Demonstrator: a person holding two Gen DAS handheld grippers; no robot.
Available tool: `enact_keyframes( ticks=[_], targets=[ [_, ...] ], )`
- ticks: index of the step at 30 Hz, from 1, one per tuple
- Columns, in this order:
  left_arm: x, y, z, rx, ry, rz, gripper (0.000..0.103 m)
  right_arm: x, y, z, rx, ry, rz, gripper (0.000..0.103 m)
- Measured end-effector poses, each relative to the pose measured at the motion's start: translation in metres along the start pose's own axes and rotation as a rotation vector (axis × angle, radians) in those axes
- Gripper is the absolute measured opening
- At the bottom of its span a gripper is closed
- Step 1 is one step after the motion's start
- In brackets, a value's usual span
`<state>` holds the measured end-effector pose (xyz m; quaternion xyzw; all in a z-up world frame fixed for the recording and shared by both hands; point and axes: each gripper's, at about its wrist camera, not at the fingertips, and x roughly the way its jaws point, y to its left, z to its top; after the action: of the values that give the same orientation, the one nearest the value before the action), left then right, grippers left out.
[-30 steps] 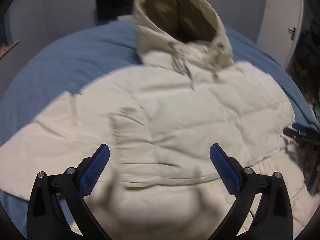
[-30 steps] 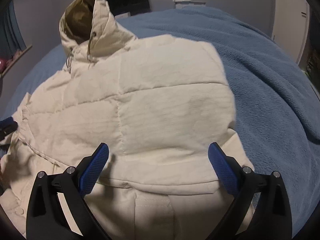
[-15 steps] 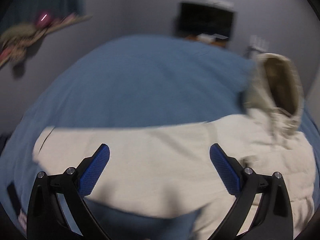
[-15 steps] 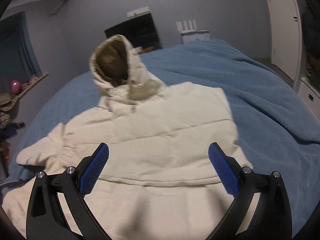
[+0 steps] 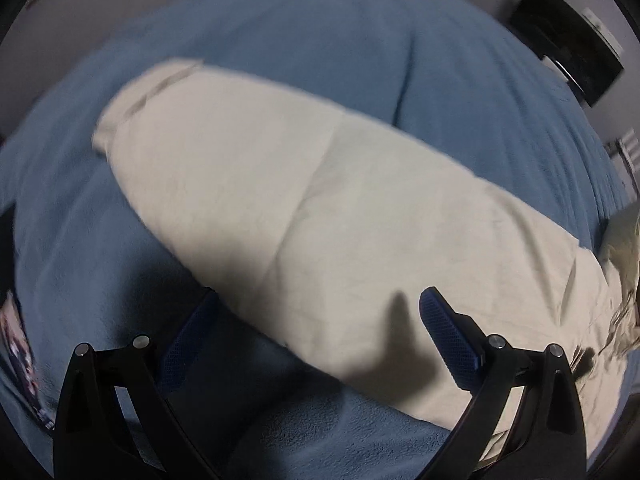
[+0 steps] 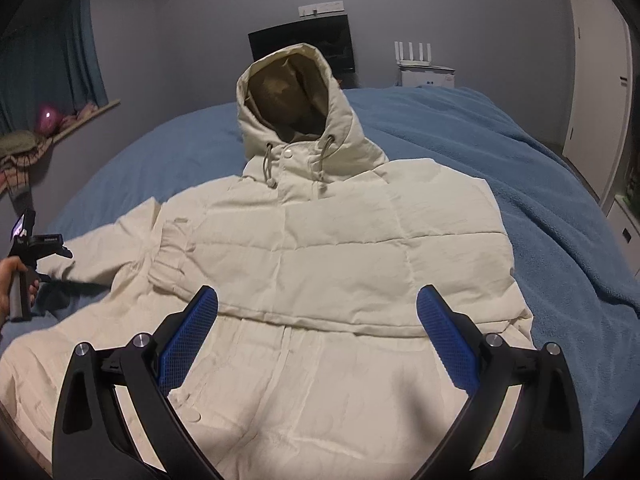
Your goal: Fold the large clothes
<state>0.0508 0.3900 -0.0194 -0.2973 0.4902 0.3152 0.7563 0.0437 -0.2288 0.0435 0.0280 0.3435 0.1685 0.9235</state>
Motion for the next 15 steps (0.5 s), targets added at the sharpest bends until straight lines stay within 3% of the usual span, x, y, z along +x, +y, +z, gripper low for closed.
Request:
enact_keyframes(
  ticks=[3,4,8,9,11,12,15],
  targets=[
    [0.011,0.009,0.004,-0.021,0.025,-0.031,0.096,0.004,0.003,-0.002,-0.006,0.015,-0.003,0.096],
    [0.015,0.015,0.007,-0.035,0.026,0.0,0.096,0.005,0.005,-0.002,-0.008,0.021,-0.003,0.096],
    [0.008,0.034,0.014,-0.145,-0.077,-0.065,0.085,0.004,0.009,-0.005,-0.025,0.022,-0.002,0.096],
    [0.004,0.038,0.016,-0.152,-0.117,-0.076,0.075,0.004,0.009,-0.006,-0.027,0.023,-0.002,0.096],
    [-0.003,0.04,0.016,-0.142,-0.175,-0.083,0.043,0.004,0.009,-0.006,-0.026,0.024,-0.002,0.096],
    [-0.007,0.04,0.016,-0.128,-0.202,-0.076,0.019,0.004,0.008,-0.006,-0.023,0.025,0.0,0.096],
    [-0.026,0.028,0.012,-0.079,-0.287,-0.071,0.013,0.005,0.007,-0.006,-0.016,0.021,0.006,0.096]
  ],
)
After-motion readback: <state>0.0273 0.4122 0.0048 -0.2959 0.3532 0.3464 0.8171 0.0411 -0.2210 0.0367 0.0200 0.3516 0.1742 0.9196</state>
